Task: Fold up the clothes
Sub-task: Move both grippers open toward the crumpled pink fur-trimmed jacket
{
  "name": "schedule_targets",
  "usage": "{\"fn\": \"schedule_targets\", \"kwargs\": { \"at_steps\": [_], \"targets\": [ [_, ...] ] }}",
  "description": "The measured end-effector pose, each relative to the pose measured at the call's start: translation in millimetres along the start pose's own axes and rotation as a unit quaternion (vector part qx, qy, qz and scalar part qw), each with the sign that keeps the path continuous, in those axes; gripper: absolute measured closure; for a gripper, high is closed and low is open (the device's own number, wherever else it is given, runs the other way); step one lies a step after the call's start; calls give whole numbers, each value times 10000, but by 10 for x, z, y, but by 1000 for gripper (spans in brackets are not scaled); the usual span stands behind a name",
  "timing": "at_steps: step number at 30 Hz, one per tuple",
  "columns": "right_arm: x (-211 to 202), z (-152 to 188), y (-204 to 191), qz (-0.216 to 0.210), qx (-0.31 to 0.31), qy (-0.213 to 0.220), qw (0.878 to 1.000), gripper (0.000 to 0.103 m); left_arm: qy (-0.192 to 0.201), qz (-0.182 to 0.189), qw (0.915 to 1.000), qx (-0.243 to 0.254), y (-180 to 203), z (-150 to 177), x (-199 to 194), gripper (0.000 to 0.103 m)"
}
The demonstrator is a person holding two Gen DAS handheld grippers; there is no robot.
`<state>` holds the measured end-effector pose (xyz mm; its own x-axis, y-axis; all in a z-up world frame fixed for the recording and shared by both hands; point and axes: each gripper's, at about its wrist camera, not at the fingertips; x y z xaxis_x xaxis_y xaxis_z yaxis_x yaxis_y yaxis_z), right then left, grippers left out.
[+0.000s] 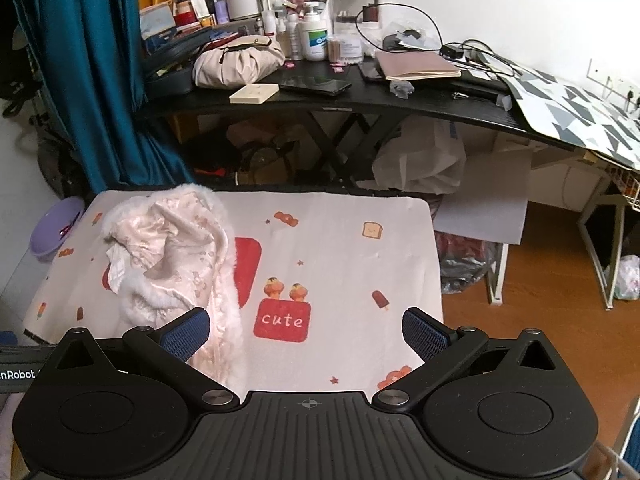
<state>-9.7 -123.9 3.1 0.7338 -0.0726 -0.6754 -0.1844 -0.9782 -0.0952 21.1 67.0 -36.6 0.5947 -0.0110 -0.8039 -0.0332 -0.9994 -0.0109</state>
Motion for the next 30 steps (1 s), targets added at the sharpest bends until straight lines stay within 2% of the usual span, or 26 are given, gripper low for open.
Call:
{"fn": "schedule_targets", "kwargs": {
  "at_steps": [10, 14, 19, 25, 30],
  "targets": [
    [142, -7, -665, 536, 31, 225, 9983, 1, -54, 524, 9985, 148, -592, -203, 338, 1],
    [272, 51, -947, 712, -66, 339, 9969, 1, 1, 564, 9981, 253, -794, -257, 512, 1],
    [515, 175, -1160, 1023, 241, -19, 9945, 1, 156, 750, 9955, 562, -1084, -209, 718, 1],
    [680, 395, -1289, 1290, 256, -154, 9912, 1, -77, 1153, 9932, 135, -1533, -140, 984, 1],
    [825, 470, -1443, 1272, 136, -270, 9914, 1, -73, 1011, 9948, -43, -1778, -133, 1064, 1]
  ]
}}
Point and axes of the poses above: each gripper's, at about its wrist camera, not at the fingertips, and x roughly the way its jaws point, y to its right, z to its underside, and after that the axes turned 9 degrees about y, right-handed
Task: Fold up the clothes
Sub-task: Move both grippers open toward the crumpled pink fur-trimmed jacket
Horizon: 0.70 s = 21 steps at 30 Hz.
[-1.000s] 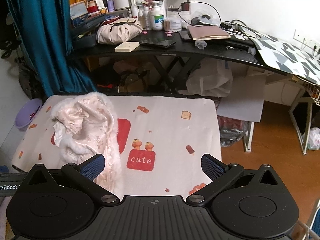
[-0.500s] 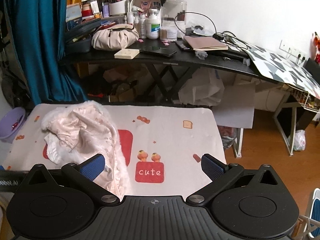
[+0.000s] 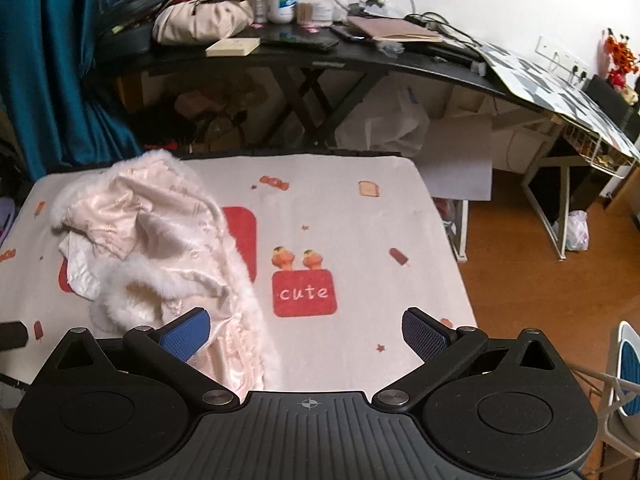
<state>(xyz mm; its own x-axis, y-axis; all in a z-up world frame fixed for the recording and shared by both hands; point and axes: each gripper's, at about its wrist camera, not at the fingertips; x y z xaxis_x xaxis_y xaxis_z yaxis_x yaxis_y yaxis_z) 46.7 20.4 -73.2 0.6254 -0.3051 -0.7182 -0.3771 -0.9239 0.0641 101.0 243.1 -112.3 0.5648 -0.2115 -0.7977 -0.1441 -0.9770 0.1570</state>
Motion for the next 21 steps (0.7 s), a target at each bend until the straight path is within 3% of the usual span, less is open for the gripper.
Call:
{"fn": "schedule_targets", "kwargs": {
  "at_steps": [6, 12, 21],
  "targets": [
    [160, 57, -318, -175, -596, 201, 9979, 1, -23, -176, 9996, -207, -259, 1, 68, 1],
    [542, 68, -633, -350, -1048, -124, 9938, 3, -80, -388, 9968, -697, -539, 13, 165, 1],
    [1118, 59, -984, -758, -1740, -394, 9810, 3, -97, -1061, 9897, -958, -678, -173, 357, 1]
  ]
}}
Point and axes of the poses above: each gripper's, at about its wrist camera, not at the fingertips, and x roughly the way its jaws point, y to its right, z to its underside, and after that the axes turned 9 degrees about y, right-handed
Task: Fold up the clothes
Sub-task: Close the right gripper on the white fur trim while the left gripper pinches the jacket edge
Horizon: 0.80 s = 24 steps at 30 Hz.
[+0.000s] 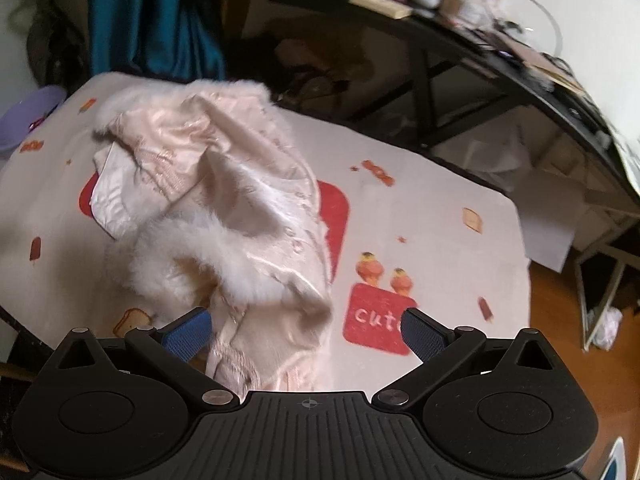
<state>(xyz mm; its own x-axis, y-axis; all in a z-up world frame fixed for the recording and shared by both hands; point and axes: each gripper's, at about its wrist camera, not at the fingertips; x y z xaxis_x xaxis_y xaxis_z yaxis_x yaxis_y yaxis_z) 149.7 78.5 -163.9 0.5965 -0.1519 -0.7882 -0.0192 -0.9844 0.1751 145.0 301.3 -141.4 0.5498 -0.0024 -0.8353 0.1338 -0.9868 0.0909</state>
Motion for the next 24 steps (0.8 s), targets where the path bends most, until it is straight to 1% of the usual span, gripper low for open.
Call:
{"fn": "schedule_targets", "kwargs": {
  "at_steps": [5, 8, 9, 11, 12, 13, 14, 15, 16, 18, 21, 23, 24],
  "targets": [
    [416, -56, -57, -257, -405, -60, 9988, 3, -107, -386, 9992, 17, 123, -112, 253, 1],
    [653, -81, -122, -426, -691, -63, 9967, 10, -179, -543, 9984, 33, 222, -145, 393, 1],
    [709, -111, -135, -495, -754, -43, 9959, 15, -201, -570, 9982, 60, 255, -148, 445, 1],
    [797, -208, -147, -634, -785, 16, 9949, 31, -253, -619, 9977, 126, 318, -152, 557, 1],
    [830, -277, -118, -702, -730, 31, 9949, 47, -296, -638, 9974, 142, 347, -154, 624, 1],
    [855, -347, -61, -760, -626, 18, 9951, 58, -345, -654, 9971, 153, 375, -155, 695, 1],
    [874, -417, 24, -773, -447, 23, 9960, 65, -387, -659, 9970, 145, 395, -161, 773, 1],
    [885, -484, 153, -710, -143, 57, 9974, 81, -428, -661, 9968, 129, 413, -168, 852, 1],
    [895, -547, 301, -617, 185, 102, 9979, 84, -487, -675, 9964, 133, 435, -179, 945, 1],
    [937, -607, 678, -282, 892, 109, 9956, 90, -650, -713, 9952, 149, 472, -210, 1147, 1],
    [1069, -572, 1217, 282, 1689, -83, 9852, 91, -813, -684, 9943, 21, 502, -266, 1442, 1],
    [1163, -509, 1462, 525, 1862, -170, 9810, 91, -894, -669, 9937, -53, 520, -295, 1631, 1],
    [1212, -485, 1535, 550, 1895, -240, 9800, 91, -951, -664, 9932, -101, 530, -308, 1728, 1]
  ]
}}
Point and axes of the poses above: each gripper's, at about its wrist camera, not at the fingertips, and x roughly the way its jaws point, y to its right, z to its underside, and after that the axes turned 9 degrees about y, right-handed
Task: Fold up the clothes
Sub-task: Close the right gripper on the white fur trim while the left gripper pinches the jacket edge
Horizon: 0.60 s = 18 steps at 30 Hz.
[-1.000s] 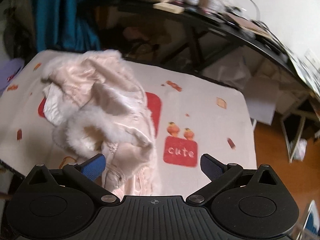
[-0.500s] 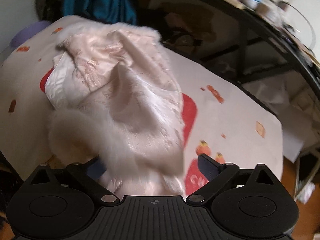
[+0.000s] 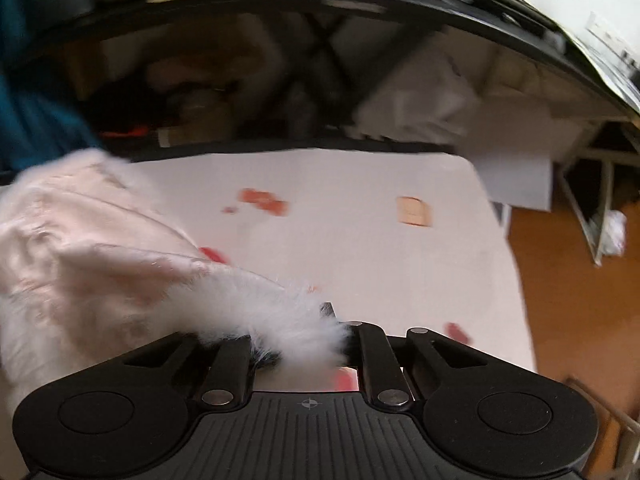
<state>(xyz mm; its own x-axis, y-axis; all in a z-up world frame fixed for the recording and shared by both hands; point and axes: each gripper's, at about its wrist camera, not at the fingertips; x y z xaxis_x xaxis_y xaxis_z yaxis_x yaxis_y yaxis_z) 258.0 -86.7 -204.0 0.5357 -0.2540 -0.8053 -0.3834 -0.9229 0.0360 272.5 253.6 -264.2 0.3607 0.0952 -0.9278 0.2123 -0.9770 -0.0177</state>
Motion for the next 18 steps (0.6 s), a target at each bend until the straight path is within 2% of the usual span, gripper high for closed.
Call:
{"fn": "schedule_targets", "kwargs": {
  "at_steps": [4, 8, 9, 11, 13, 14, 15, 16, 18],
  "targets": [
    [188, 10, 137, -10, -49, -249, 9997, 90, -249, 199, 9993, -217, 105, -39, 350, 1],
    [289, 25, 43, -186, -385, -236, 9988, 86, -507, 109, 9983, -269, 214, -25, 614, 3],
    [316, 20, 13, -244, -437, -253, 9984, 83, -555, 115, 9981, -223, 246, -18, 662, 9],
    [365, 11, -48, -358, -540, -296, 9975, 75, -482, 177, 9985, -170, 288, -7, 681, 10],
    [404, 7, -113, -465, -641, -385, 9961, 68, -364, 282, 9989, -74, 318, -21, 647, 17],
    [441, -2, -136, -504, -700, -441, 9953, 65, -304, 341, 9990, 18, 335, -33, 619, 28],
    [475, -9, -161, -524, -751, -501, 9945, 54, -243, 401, 9988, 111, 352, -44, 590, 52],
    [505, -5, -189, -521, -783, -560, 9940, 47, -199, 460, 9985, 238, 377, -60, 552, 64],
    [543, -4, -236, -568, -781, -638, 9933, 48, -223, 431, 9983, 331, 384, -95, 473, 85]
  ]
}}
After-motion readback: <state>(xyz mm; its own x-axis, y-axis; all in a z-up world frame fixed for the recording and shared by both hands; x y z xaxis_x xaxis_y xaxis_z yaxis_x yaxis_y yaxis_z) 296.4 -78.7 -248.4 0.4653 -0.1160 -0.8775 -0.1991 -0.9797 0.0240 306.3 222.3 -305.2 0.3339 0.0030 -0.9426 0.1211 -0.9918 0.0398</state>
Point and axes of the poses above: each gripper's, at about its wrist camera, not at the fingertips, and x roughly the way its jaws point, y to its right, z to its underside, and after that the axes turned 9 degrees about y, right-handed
